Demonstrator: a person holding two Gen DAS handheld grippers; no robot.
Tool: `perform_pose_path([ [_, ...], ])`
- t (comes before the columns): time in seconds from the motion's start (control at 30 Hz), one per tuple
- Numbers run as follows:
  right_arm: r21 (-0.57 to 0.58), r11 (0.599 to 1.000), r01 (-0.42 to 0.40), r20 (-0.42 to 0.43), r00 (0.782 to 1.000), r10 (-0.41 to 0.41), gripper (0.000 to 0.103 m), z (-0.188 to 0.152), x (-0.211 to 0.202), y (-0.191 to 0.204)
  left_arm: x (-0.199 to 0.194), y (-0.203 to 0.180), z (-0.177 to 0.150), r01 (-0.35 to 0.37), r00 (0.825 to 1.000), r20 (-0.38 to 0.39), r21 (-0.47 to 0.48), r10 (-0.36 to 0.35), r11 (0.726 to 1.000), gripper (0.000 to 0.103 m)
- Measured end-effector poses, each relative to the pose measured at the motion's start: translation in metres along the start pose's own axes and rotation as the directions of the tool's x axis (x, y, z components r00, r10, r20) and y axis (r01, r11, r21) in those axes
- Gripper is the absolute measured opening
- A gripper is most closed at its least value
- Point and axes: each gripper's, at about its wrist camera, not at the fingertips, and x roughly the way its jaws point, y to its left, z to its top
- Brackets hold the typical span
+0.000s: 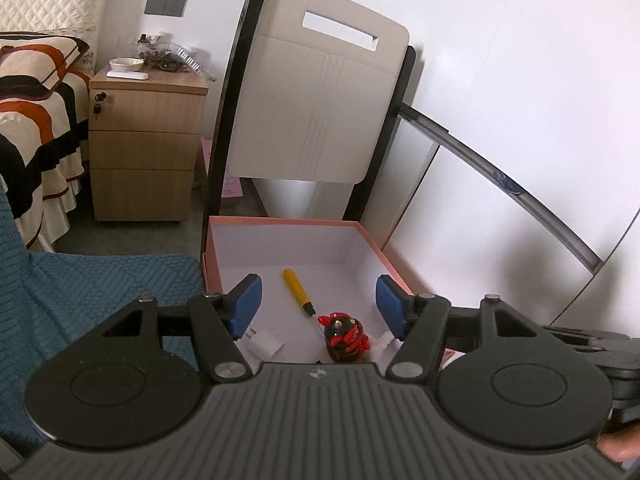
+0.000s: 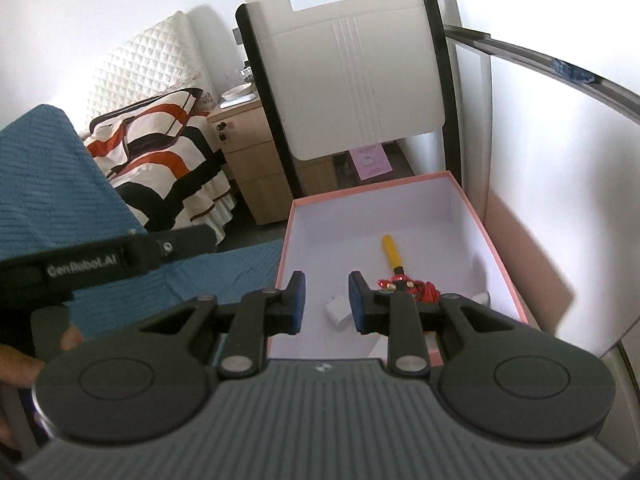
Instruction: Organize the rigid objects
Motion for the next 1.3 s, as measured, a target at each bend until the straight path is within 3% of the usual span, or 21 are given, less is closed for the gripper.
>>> perform_pose_path([
  [0.37,-0.009,0.999,0.05,-0.027,0.998,-0.05,0.027,-0.031,-0.001,-0.006,-0.007,0.0,-0.025,-0.008,1.0,-0.015,0.006,0.008,1.0,0.073],
  [0.63,-0.017,0.995,0.101,-0.013,0.995,-0.102,0.029,-0.043,0.003,-0.014,0.001,0.011,-0.041,-0.033,0.999,-0.033,-0.015,0.032,0.999,0.08],
  [0.7,-0.012,0.993,0.116,-0.009,0.993,-0.116,0.03,-0.045,0.005,-0.016,0.002,0.016,-0.044,-0.013,0.999,-0.042,-0.029,0.012,0.999,0.087],
  [0.8,-0.011,0.995,0.101,-0.012,0.995,-0.102,0.056,-0.049,0.008,-0.019,0.003,0.017,-0.049,0.001,0.999,-0.038,-0.029,-0.002,1.0,0.098],
  [0.87,-0.016,0.993,0.116,-0.017,0.993,-0.116,0.092,-0.05,0.012,-0.022,0.006,0.015,-0.051,-0.019,0.999,-0.043,-0.012,0.018,1.0,0.101],
  [1.07,0.037,0.988,0.148,-0.025,0.989,-0.147,0.095,-0.059,0.015,-0.034,0.006,0.016,-0.059,-0.046,0.998,-0.051,-0.007,0.045,0.999,0.102],
  [1.3,0.023,0.987,0.161,-0.009,0.987,-0.161,0.095,-0.063,0.006,-0.036,-0.005,0.019,-0.064,-0.075,0.996,-0.047,-0.026,0.073,0.997,0.103],
])
